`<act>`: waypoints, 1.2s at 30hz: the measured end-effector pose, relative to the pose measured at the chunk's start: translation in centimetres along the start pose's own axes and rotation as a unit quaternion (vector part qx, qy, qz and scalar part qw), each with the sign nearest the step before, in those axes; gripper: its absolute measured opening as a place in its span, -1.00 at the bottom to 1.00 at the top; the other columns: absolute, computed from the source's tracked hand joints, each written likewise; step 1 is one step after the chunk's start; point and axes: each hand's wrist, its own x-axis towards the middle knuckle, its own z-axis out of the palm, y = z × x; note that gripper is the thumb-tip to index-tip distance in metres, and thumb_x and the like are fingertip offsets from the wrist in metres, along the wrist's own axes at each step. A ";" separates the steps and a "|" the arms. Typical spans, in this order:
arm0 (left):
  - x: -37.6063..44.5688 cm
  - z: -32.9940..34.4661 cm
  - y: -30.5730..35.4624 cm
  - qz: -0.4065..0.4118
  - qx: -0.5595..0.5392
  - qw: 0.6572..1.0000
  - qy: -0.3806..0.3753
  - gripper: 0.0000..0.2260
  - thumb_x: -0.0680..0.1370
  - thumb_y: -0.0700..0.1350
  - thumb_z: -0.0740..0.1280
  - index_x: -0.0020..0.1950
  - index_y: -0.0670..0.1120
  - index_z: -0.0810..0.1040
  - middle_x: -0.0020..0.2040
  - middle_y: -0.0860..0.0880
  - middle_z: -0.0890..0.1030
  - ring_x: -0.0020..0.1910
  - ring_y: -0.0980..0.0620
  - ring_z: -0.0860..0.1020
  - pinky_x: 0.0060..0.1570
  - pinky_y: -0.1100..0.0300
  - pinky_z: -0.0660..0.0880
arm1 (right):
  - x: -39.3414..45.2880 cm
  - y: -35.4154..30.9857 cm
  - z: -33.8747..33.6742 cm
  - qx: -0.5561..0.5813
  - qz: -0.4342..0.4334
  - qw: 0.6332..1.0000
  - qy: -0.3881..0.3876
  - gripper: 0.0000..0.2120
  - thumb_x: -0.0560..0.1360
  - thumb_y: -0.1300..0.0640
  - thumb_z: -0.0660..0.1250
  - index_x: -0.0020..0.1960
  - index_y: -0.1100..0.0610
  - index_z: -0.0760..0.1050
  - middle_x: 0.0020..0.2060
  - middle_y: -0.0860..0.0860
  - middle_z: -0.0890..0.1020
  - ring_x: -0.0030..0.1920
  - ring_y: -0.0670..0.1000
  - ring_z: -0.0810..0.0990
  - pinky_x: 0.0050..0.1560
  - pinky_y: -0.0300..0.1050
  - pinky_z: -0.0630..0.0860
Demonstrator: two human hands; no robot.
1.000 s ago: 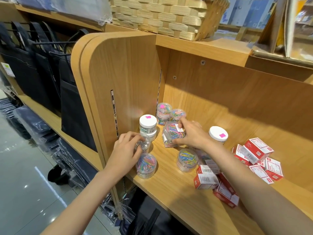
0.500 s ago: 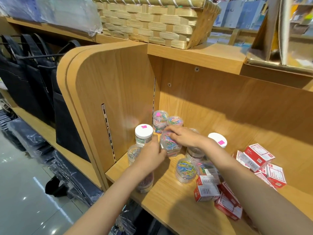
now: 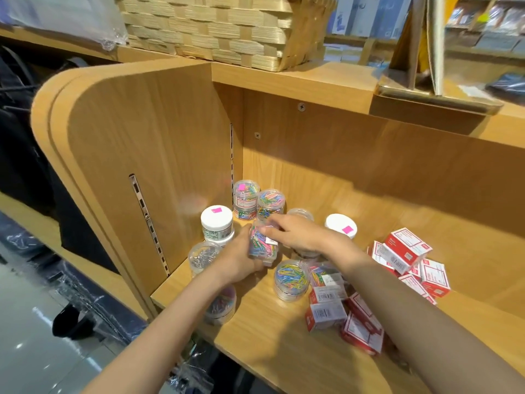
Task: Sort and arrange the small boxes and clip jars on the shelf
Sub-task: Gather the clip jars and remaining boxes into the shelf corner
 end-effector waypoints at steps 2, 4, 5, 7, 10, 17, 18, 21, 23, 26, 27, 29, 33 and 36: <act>-0.4 -0.1 0.1 0.002 0.005 1.000 0.000 -0.29 0.44 -0.28 0.39 0.46 -0.08 0.07 0.13 0.04 0.45 0.09 0.11 0.45 -0.03 0.37 0.33 | -1.4 0.7 -0.9 -0.002 -0.010 0.996 0.084 -0.71 0.60 -0.02 0.09 0.11 0.17 0.44 0.02 0.10 0.60 0.03 0.11 0.54 0.02 -0.07 0.40; -0.7 -0.3 0.2 0.024 0.018 0.999 0.012 -0.26 0.45 -0.26 0.38 0.49 -0.08 0.01 0.23 0.07 0.39 0.16 0.17 0.37 0.01 0.43 0.26 | -3.1 2.0 -2.0 -0.025 -0.005 0.989 0.149 -0.74 0.61 0.09 0.09 0.16 0.19 0.45 0.08 0.11 0.61 0.09 0.10 0.55 0.09 -0.09 0.41; -0.9 -0.4 0.2 0.044 0.029 0.998 0.026 -0.26 0.45 -0.24 0.38 0.50 -0.07 0.02 0.29 0.07 0.36 0.23 0.16 0.34 0.06 0.43 0.24 | -3.8 2.7 -2.4 -0.050 0.004 0.987 0.155 -0.75 0.61 0.12 0.10 0.18 0.19 0.45 0.09 0.11 0.60 0.10 0.09 0.54 0.10 -0.11 0.41; -1.0 -0.4 0.3 0.083 0.049 0.994 0.043 -0.32 0.45 -0.15 0.36 0.48 -0.04 0.10 0.41 0.01 0.29 0.36 0.07 0.28 0.23 0.32 0.22 | -4.5 3.7 -2.7 -0.098 0.019 0.986 0.132 -0.72 0.59 0.09 0.13 0.23 0.19 0.42 0.14 0.11 0.57 0.17 0.10 0.50 0.15 -0.10 0.39; -0.9 -0.2 0.7 0.098 0.093 0.990 0.043 -0.38 0.35 0.13 0.23 0.40 0.05 0.28 0.46 -0.06 0.24 0.44 0.00 0.17 0.38 0.08 0.18 | -3.4 3.2 -2.2 -0.132 0.015 0.989 0.070 -0.51 0.54 -0.07 0.22 0.36 0.17 0.31 0.33 0.13 0.42 0.33 0.10 0.36 0.32 -0.06 0.28; -0.4 -0.5 0.9 0.102 0.133 0.985 0.040 -0.56 0.49 -0.08 0.33 0.37 0.04 0.38 0.43 -0.04 0.29 0.40 0.01 0.26 0.32 0.18 0.22 | -1.7 2.1 -0.3 -0.211 0.052 0.976 0.015 -0.41 0.53 -0.11 0.16 0.49 0.03 0.09 0.50 0.09 0.07 0.49 0.08 0.06 0.44 0.02 -0.04; -0.5 -0.5 0.9 0.102 0.125 0.986 0.040 -0.56 0.49 -0.10 0.33 0.37 0.03 0.39 0.41 -0.03 0.31 0.38 0.03 0.29 0.31 0.20 0.23 | -2.0 2.1 -0.2 -0.217 0.053 0.975 0.017 -0.41 0.53 -0.09 0.17 0.49 0.03 0.10 0.50 0.09 0.06 0.48 0.07 0.06 0.44 0.01 -0.04; -0.6 -0.2 0.8 0.096 0.105 0.989 0.046 -0.57 0.49 -0.12 0.34 0.36 0.01 0.40 0.40 -0.01 0.32 0.36 0.06 0.30 0.28 0.30 0.20 | -2.7 2.7 -0.1 -0.226 0.058 0.972 0.025 -0.42 0.52 -0.06 0.18 0.48 0.04 0.13 0.51 0.09 0.05 0.48 0.08 0.08 0.43 -0.02 -0.01; -0.6 0.0 0.8 0.092 0.098 0.990 0.052 -0.56 0.49 -0.14 0.34 0.36 0.00 0.40 0.40 -0.02 0.31 0.36 0.06 0.30 0.22 0.36 0.17 | -3.1 3.2 0.0 -0.228 0.063 0.971 0.029 -0.43 0.52 -0.06 0.18 0.48 0.05 0.14 0.50 0.10 0.06 0.47 0.10 0.10 0.43 -0.03 0.02; -0.5 0.0 1.0 0.090 0.101 0.989 0.053 -0.56 0.49 -0.14 0.33 0.37 -0.01 0.40 0.41 -0.04 0.31 0.38 0.04 0.28 0.26 0.31 0.18 | -3.8 3.6 0.0 -0.223 0.068 0.971 0.043 -0.46 0.53 -0.05 0.19 0.46 0.06 0.17 0.49 0.10 0.12 0.45 0.11 0.14 0.41 -0.05 0.03; -0.5 0.0 1.1 0.089 0.102 0.989 0.052 -0.56 0.49 -0.14 0.33 0.37 -0.01 0.40 0.40 -0.04 0.31 0.38 0.04 0.28 0.27 0.29 0.19 | -4.0 3.8 0.1 -0.224 0.070 0.971 0.050 -0.47 0.53 -0.04 0.18 0.45 0.06 0.19 0.47 0.10 0.15 0.44 0.11 0.16 0.40 -0.06 0.04; -0.6 -0.1 1.2 0.088 0.101 0.990 0.050 -0.56 0.49 -0.14 0.33 0.37 -0.01 0.40 0.40 -0.04 0.31 0.37 0.03 0.30 0.27 0.26 0.21 | -4.2 4.0 0.1 -0.226 0.077 0.970 0.055 -0.50 0.54 -0.05 0.18 0.44 0.06 0.21 0.45 0.10 0.21 0.42 0.12 0.19 0.40 -0.06 0.06; -0.9 0.1 1.0 0.096 0.102 0.989 0.052 -0.57 0.51 -0.12 0.32 0.38 0.01 0.39 0.40 -0.03 0.30 0.37 0.01 0.29 0.29 0.19 0.23 | -5.9 3.9 -0.7 -0.144 0.055 0.986 0.069 -0.43 0.52 -0.15 0.21 0.45 0.06 0.21 0.46 0.12 0.20 0.44 0.11 0.16 0.42 -0.06 0.07; -1.0 0.0 0.8 0.100 0.104 0.988 0.055 -0.57 0.52 -0.13 0.31 0.39 0.00 0.37 0.41 -0.04 0.29 0.37 0.02 0.28 0.25 0.28 0.19 | -7.8 2.9 -0.9 -0.070 0.001 0.993 0.091 -0.49 0.42 -0.20 0.32 0.25 0.08 0.42 0.20 0.05 0.48 0.24 0.04 0.37 0.26 -0.05 0.30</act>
